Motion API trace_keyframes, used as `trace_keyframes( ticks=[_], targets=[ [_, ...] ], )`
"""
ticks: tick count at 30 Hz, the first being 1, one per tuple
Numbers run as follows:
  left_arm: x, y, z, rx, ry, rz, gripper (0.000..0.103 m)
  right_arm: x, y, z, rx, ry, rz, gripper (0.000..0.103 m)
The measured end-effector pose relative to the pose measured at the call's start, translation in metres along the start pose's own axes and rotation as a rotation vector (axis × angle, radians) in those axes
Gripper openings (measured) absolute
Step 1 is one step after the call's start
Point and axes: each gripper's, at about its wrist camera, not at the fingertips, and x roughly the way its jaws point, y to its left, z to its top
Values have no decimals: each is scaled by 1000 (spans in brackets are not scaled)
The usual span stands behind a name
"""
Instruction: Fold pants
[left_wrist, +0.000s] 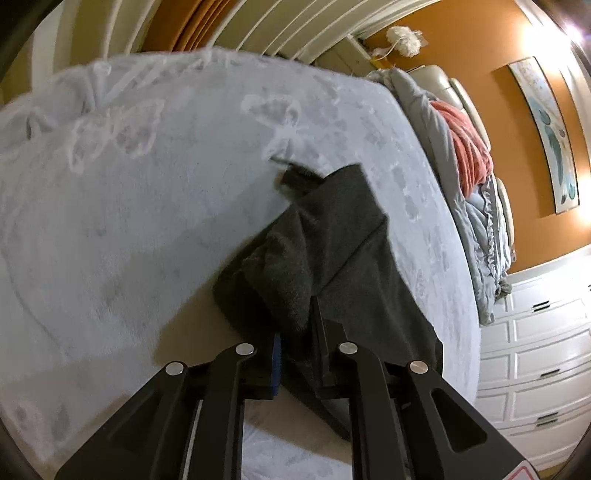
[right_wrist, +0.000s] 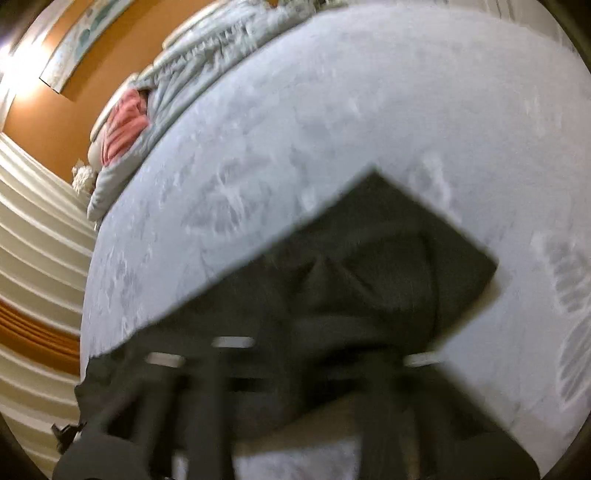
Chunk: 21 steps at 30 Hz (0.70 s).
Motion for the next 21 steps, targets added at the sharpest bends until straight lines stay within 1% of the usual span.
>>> trace_keyframes(
  ticks=[1,2,3,4,5,6,7,8,9,10,11,12,13,14,15,16,17,19,20,21],
  targets=[
    [-1,-4,2,11,-9,14,11,-16,11,4,-19,-50,34,3],
    [0,-7,2,30,-7,36,11,-28,16,6,-52,-80,41,3],
    [7,-7,0,56,14,93,12,-32,17,5,-92,-86,0,3],
    [11,-7,0,66,27,119,13,-22,5,1,-113,-30,-97,5],
    [13,-8,-1,76,24,138,14,-13,-6,-1,-109,17,-143,5],
    [10,-13,-1,87,23,161,15,5,-29,-5,-88,109,-225,5],
    [8,-16,-1,89,22,178,16,12,-40,-7,-77,154,-258,5],
    [0,-21,-5,85,1,212,23,11,-52,-6,-57,167,-218,4],
    [-9,-27,-9,81,-33,276,39,2,-54,-1,-49,143,-215,7],
    [-17,-31,-13,79,-66,335,45,-7,-53,3,-52,110,-245,21],
    [-31,-36,-18,80,-122,383,50,-23,-52,8,-62,37,-271,36],
    [-44,-42,-23,86,-175,389,52,-33,-54,11,-58,-4,-270,46],
    [-53,-46,-26,85,-202,393,53,-42,-59,14,-35,-37,-258,60],
    [-59,-50,-29,76,-224,392,53,-48,-68,17,-2,-44,-245,61],
    [-65,-54,-35,58,-246,370,53,-48,-75,17,23,-41,-239,61],
    [-65,-61,-38,55,-247,337,53,-44,-81,18,51,-28,-228,61],
    [-63,-69,-41,64,-235,289,53,-36,-84,17,60,1,-227,61],
    [-51,-87,-51,114,-186,226,54,-14,-78,11,29,59,-254,61],
    [-44,-94,-55,137,-163,215,55,-15,-77,8,11,67,-273,60],
    [-36,-101,-61,160,-138,211,55,-14,-73,8,-25,53,-297,60]
  ],
)
